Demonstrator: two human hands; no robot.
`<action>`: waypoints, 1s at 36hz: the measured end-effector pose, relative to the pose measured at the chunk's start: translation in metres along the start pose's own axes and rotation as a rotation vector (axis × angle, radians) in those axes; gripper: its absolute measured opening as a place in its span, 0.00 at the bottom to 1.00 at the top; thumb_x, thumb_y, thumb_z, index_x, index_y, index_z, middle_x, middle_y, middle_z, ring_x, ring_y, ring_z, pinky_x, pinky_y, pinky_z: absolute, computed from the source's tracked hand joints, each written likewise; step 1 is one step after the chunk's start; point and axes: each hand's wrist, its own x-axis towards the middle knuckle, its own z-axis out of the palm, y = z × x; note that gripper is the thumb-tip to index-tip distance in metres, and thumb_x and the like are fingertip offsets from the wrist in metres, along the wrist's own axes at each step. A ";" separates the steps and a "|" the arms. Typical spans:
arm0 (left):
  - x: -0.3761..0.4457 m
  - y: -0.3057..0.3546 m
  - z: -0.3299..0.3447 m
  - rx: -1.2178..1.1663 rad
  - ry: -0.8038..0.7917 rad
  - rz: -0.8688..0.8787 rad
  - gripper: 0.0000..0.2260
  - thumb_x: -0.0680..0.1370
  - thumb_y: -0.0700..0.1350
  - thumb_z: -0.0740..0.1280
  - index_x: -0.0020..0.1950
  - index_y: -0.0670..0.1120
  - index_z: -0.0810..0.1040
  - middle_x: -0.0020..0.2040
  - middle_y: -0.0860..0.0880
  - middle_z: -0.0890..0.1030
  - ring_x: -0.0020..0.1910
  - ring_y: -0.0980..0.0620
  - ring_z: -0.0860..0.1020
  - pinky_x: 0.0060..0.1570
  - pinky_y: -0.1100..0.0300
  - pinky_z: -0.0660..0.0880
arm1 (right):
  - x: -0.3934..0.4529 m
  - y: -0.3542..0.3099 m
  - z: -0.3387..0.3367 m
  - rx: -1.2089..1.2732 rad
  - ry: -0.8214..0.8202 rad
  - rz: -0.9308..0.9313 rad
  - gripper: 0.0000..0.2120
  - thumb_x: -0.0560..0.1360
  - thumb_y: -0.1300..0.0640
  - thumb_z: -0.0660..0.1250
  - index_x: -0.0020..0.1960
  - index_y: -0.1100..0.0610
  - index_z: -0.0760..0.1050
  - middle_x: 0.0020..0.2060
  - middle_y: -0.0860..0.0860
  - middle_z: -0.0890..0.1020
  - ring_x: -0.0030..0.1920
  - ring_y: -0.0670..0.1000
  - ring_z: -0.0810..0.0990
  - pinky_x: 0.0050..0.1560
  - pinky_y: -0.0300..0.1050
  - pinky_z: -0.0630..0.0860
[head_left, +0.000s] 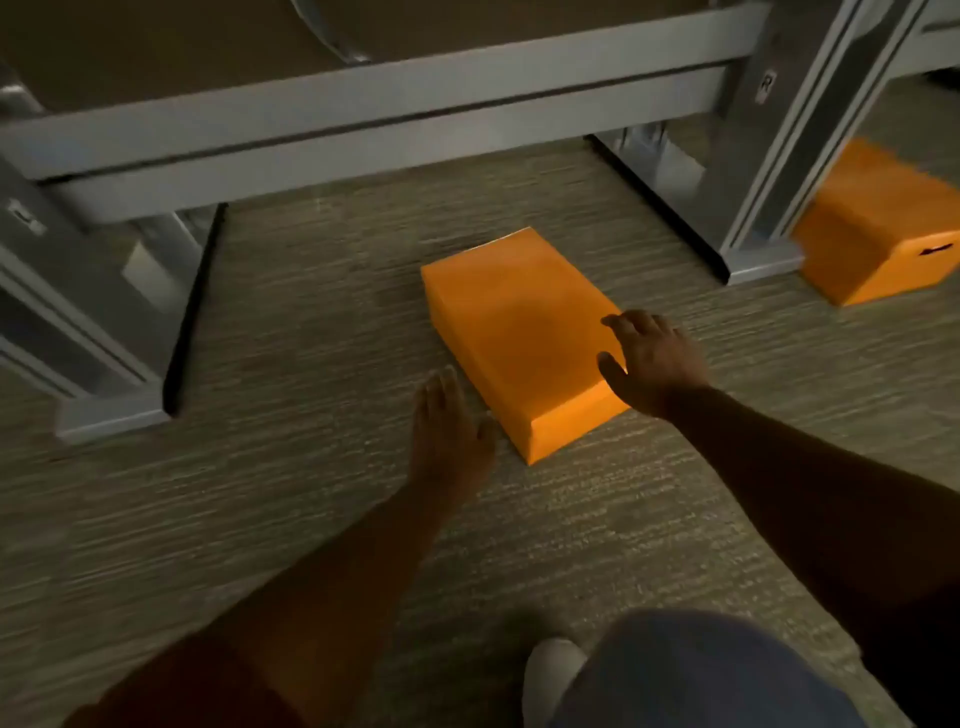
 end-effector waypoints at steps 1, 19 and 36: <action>0.006 0.003 0.004 -0.015 0.009 0.013 0.36 0.81 0.52 0.61 0.80 0.39 0.45 0.81 0.38 0.50 0.80 0.40 0.49 0.78 0.50 0.46 | 0.004 0.005 0.004 0.022 -0.003 0.011 0.28 0.78 0.45 0.61 0.73 0.57 0.67 0.69 0.60 0.74 0.67 0.64 0.72 0.62 0.58 0.71; 0.078 0.025 0.072 -0.441 -0.279 -0.473 0.34 0.80 0.62 0.57 0.79 0.42 0.56 0.73 0.39 0.70 0.68 0.42 0.72 0.66 0.47 0.70 | 0.078 0.075 0.068 0.168 -0.176 0.393 0.39 0.75 0.36 0.62 0.78 0.57 0.56 0.75 0.63 0.66 0.73 0.67 0.65 0.68 0.65 0.68; 0.097 0.023 0.086 -0.971 -0.380 -0.758 0.32 0.77 0.63 0.63 0.76 0.52 0.61 0.75 0.43 0.65 0.70 0.38 0.70 0.59 0.40 0.77 | 0.088 0.070 0.091 0.384 -0.194 0.508 0.40 0.72 0.32 0.67 0.71 0.60 0.67 0.62 0.61 0.78 0.59 0.63 0.78 0.58 0.59 0.78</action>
